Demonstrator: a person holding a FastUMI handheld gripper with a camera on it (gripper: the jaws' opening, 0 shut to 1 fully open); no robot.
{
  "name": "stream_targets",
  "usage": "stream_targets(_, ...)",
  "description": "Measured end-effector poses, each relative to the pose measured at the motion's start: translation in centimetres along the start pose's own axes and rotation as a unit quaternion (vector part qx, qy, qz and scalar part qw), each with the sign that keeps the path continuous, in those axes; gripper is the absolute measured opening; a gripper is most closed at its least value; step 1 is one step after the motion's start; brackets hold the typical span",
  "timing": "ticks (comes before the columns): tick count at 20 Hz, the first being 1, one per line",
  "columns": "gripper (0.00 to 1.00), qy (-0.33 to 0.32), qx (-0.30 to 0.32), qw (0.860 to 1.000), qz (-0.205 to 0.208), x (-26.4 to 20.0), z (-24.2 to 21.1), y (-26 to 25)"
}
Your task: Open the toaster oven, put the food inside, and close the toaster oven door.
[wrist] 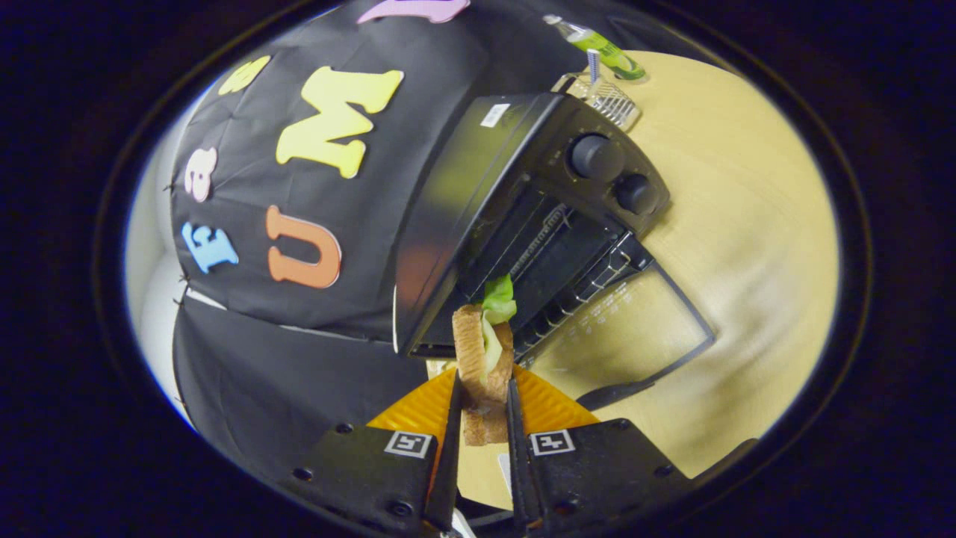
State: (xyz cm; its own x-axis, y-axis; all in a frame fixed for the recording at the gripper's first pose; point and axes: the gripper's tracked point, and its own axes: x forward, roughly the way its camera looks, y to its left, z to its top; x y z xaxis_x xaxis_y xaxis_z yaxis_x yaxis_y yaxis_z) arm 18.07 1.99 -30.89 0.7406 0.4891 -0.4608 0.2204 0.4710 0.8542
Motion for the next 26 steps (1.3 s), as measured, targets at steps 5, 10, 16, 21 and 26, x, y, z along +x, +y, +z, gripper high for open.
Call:
stream_targets(5,0.34,-0.057,0.048,0.996,0.038,4.8,3.9,-0.2)
stream_targets(10,0.34,-0.102,0.103,0.988,0.061,8.4,6.2,-1.1)
stream_targets(16,0.37,-0.118,0.079,0.989,0.049,10.3,6.4,-1.5)
stream_targets(21,0.46,-0.094,0.071,0.993,0.019,11.2,4.9,-1.5)
stream_targets(26,0.72,-0.059,0.011,0.998,-0.029,11.1,2.9,-1.6)
